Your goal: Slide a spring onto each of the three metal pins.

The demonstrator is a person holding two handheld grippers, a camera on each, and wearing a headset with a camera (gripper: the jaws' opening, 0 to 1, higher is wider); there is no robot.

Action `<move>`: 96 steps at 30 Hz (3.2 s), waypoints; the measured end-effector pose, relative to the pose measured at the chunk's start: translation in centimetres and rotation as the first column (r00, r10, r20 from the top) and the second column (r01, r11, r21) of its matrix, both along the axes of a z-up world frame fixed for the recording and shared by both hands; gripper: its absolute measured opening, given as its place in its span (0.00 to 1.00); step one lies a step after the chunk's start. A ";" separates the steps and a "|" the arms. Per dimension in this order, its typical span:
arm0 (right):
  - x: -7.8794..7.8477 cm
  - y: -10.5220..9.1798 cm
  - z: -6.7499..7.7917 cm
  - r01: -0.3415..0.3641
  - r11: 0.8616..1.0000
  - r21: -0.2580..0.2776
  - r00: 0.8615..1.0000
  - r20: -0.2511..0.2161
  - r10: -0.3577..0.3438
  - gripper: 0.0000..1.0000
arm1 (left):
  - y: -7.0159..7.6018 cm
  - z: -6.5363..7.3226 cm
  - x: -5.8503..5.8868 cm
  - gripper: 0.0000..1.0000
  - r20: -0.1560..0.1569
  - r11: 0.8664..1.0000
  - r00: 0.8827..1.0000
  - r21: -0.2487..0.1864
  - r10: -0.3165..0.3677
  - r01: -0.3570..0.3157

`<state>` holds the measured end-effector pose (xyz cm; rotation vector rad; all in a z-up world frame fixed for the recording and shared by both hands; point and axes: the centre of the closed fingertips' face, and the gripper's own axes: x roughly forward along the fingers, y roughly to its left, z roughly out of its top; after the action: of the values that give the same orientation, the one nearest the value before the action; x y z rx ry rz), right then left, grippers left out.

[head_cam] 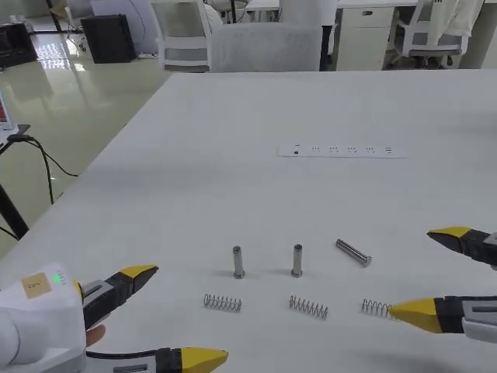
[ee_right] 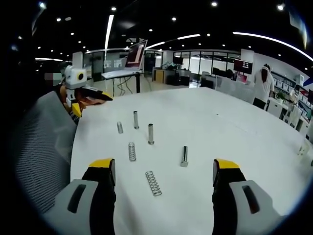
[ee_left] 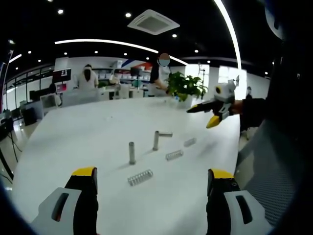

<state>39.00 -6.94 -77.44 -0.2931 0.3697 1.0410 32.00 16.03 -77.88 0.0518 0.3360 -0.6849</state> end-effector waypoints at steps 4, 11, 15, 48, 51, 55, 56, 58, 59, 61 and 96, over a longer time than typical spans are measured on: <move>0.8 0.2 0.3 0.005 1.000 -0.004 1.000 0.005 -0.005 0.81 | 0.0 0.0 0.0 0.90 -0.001 1.000 1.000 0.001 0.004 -0.004; 1.7 0.5 0.6 0.003 1.000 -0.016 1.000 0.018 -0.003 0.77 | 0.0 0.0 -0.1 0.90 0.000 1.000 1.000 0.001 0.008 -0.008; 2.3 0.6 0.7 0.004 1.000 -0.022 1.000 0.023 -0.004 0.75 | -0.1 0.1 -0.1 0.90 0.001 1.000 1.000 -0.001 0.010 -0.010; 7.4 2.9 -0.8 0.020 0.986 -0.167 1.000 -0.014 -0.023 0.58 | -0.5 0.2 -0.3 0.89 0.000 1.000 1.000 -0.003 -0.005 0.005; 7.6 3.2 -1.2 0.010 0.983 -0.186 1.000 -0.025 -0.015 0.56 | -0.4 0.2 -0.3 0.89 0.000 1.000 1.000 -0.002 -0.005 0.005; 8.0 3.7 -1.5 0.001 0.979 -0.204 0.999 -0.032 -0.007 0.54 | -0.4 0.2 -0.3 0.89 0.001 1.000 1.000 -0.003 -0.005 0.005; 8.1 3.9 -1.7 0.000 0.978 -0.207 0.999 -0.035 -0.007 0.54 | -0.4 0.2 -0.2 0.89 0.001 1.000 1.000 -0.002 -0.004 0.004; 8.2 4.0 -2.0 -0.004 0.977 -0.213 0.999 -0.044 -0.005 0.54 | -0.4 0.2 -0.2 0.89 0.001 1.000 1.000 -0.002 -0.004 0.004; 8.3 4.1 -2.2 -0.008 0.975 -0.220 0.999 -0.048 -0.003 0.54 | -0.4 0.2 -0.2 0.89 0.001 1.000 1.000 -0.003 -0.004 0.004; 8.4 4.2 -2.7 -0.010 0.971 -0.238 0.999 -0.054 -0.003 0.53 | -0.4 0.2 -0.2 0.89 0.002 1.000 1.000 -0.003 -0.004 0.004; 9.8 5.7 -6.1 -0.004 0.937 -0.350 0.988 -0.148 -0.051 0.27 | -0.4 0.3 -0.2 0.88 0.001 1.000 1.000 -0.006 -0.004 0.004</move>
<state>48.76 -1.23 -83.51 -0.5268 0.7012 0.9743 31.80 15.67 -77.58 0.0475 0.3333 -0.6902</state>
